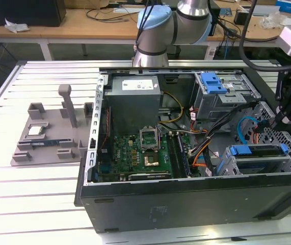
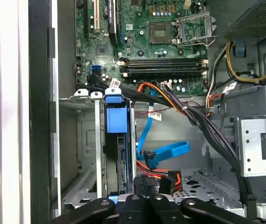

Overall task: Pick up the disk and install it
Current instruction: 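Insert the first disk wire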

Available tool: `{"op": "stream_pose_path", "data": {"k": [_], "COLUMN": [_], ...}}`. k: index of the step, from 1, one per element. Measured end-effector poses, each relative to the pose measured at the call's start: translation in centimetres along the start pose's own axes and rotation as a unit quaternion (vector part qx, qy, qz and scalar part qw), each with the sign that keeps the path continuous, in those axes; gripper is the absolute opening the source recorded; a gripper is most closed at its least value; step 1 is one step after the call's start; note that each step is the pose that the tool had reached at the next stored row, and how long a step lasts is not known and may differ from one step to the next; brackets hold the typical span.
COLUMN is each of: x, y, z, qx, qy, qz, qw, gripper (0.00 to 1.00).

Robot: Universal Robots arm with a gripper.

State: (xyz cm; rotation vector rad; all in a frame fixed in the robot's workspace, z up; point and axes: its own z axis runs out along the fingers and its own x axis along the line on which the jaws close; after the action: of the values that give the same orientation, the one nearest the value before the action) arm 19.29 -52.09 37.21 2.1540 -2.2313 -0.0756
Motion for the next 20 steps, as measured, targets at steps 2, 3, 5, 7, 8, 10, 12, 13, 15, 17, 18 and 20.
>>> {"op": "stream_pose_path", "data": {"k": [2, 3, 5, 7, 8, 10, 12, 13, 15, 17, 18, 20], "x": [0.00, 0.00, -0.09, -0.55, -0.94, -1.71, -2.12, -2.19, -2.24, -2.24, -2.24, -2.26], "y": [-0.05, -0.06, -0.08, -0.07, -0.05, -0.06, -0.18, -0.29, -0.43, -0.44, -0.48, -0.68], "z": [-0.01, -0.01, 0.01, 0.00, 0.00, 0.00, 0.01, 0.02, 0.03, 0.03, 0.07, 0.19], "qx": [0.0000, 0.0000, 0.0000, 0.0000, 0.0000, 0.0000, 0.0000, 0.0000, 0.0000, 0.0000, 0.0000, 0.0000], "qy": [0.0001, 0.0000, -0.0001, 0.0003, 0.0005, 0.0009, 0.0010, 0.0010, 0.0011, 0.0011, 0.0011, 0.0011], "qz": [0.000, 0.000, 0.000, 0.000, 0.000, 0.000, 0.000, 0.000, 0.001, 0.001, 0.001, 0.001], "qw": [1.0000, 1.0000, 1.0000, 1.0000, 1.0000, 1.0000, 1.0000, 1.0000, 1.0000, 1.0000, 1.0000, 1.0000], "gripper": [0.23, 0.29, 0.36, 0.36, 0.36, 0.36, 0.36, 0.36, 0.36, 0.36, 0.36, 0.36]}}
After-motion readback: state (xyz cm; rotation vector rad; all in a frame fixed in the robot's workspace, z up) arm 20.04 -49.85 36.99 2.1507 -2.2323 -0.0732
